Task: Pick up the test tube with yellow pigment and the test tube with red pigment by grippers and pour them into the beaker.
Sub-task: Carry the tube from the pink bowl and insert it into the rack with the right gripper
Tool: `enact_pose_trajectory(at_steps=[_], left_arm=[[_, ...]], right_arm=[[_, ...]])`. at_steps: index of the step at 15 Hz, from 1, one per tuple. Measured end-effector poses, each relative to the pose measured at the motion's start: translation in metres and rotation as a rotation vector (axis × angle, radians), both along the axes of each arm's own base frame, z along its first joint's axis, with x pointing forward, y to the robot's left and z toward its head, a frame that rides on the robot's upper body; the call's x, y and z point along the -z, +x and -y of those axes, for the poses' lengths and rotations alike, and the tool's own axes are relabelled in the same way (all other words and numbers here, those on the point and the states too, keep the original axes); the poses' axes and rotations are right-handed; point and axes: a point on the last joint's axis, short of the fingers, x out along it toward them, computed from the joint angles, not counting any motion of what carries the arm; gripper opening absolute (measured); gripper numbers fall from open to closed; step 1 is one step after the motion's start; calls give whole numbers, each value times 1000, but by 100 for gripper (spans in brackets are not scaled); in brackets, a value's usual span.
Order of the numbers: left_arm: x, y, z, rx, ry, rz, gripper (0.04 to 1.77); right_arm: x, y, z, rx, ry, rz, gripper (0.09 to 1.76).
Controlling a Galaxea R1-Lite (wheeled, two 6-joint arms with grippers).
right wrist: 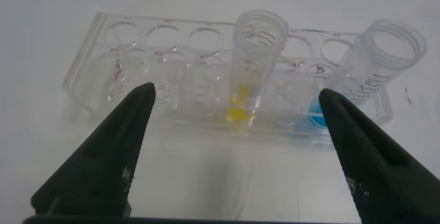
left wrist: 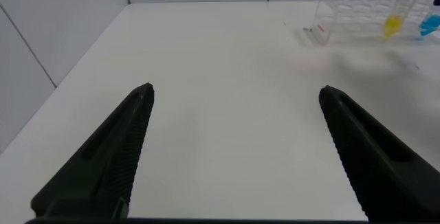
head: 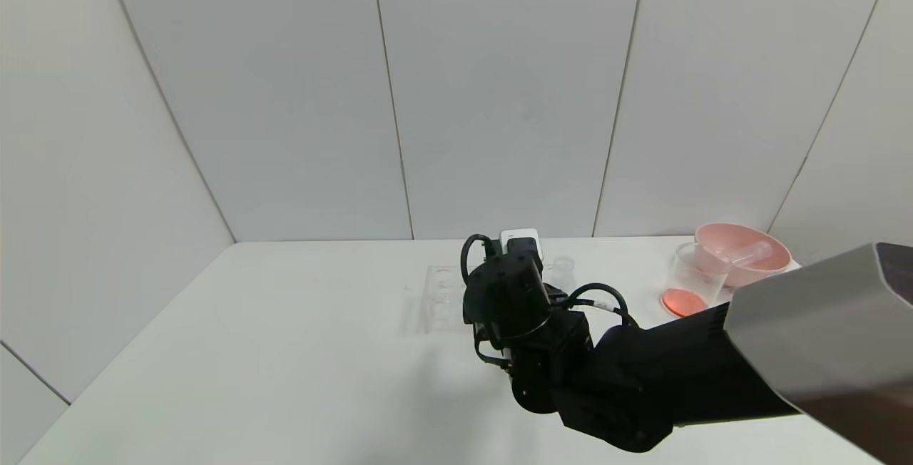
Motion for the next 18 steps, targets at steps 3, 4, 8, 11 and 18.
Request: enact_pose_trajectory(at_steps=[3, 4, 8, 11, 18], left_arm=[[0, 0, 0, 0, 0, 0, 172], [0, 0, 0, 0, 0, 0, 172], [0, 0, 0, 0, 0, 0, 172], [0, 0, 0, 0, 0, 0, 172], [0, 0, 0, 0, 0, 0, 172]], right_arm=[[5, 14, -3, 17, 7, 7, 171], [7, 19, -4, 23, 8, 8, 171], [17, 40, -4, 55, 12, 12, 171], [20, 50, -1, 69, 14, 16, 171], [20, 54, 0, 77, 15, 24, 171]])
